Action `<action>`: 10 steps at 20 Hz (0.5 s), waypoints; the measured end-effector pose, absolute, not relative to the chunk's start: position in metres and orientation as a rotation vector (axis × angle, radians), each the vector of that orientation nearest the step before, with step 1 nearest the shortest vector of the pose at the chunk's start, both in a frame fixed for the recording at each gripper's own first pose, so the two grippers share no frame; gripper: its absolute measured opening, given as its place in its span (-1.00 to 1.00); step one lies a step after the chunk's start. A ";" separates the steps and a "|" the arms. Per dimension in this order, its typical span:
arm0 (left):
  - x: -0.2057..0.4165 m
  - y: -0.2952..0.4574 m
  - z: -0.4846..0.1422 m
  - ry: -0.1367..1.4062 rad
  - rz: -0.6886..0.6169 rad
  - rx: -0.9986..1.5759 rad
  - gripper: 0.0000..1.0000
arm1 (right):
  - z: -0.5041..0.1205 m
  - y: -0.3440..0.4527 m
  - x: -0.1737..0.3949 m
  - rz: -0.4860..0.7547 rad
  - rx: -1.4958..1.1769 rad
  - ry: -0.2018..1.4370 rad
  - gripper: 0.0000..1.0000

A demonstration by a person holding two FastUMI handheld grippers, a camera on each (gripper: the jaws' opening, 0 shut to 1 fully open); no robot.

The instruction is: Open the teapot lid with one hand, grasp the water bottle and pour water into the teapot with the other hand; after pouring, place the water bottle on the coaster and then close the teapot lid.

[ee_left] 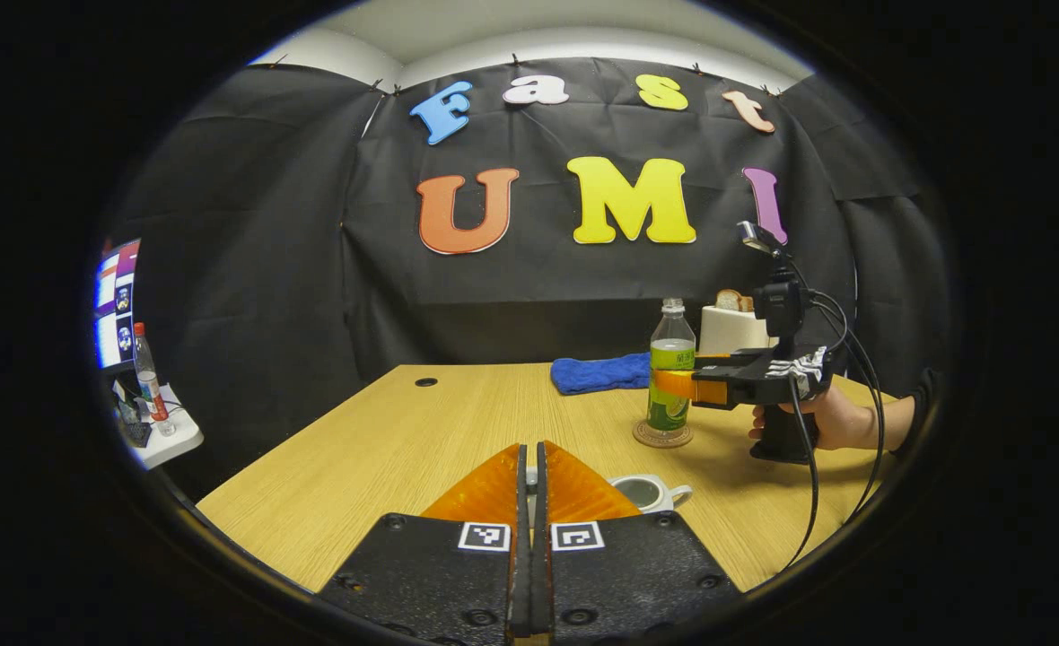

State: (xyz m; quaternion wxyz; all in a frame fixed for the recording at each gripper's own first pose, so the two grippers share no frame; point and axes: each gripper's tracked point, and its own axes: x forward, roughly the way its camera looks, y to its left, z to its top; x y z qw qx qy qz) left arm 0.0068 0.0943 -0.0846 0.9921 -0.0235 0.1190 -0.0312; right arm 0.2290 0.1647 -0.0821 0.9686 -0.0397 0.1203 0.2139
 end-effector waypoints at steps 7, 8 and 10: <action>0.010 0.083 -0.082 0.224 -0.076 -0.053 -0.94 | -0.068 0.163 0.218 0.427 -0.076 0.219 0.94; 0.010 0.079 -0.080 0.215 -0.081 -0.061 -0.94 | -0.066 0.161 0.211 0.431 -0.066 0.218 0.94; 0.013 0.068 -0.077 0.194 -0.094 -0.096 -0.94 | -0.060 0.151 0.195 0.434 -0.030 0.217 0.94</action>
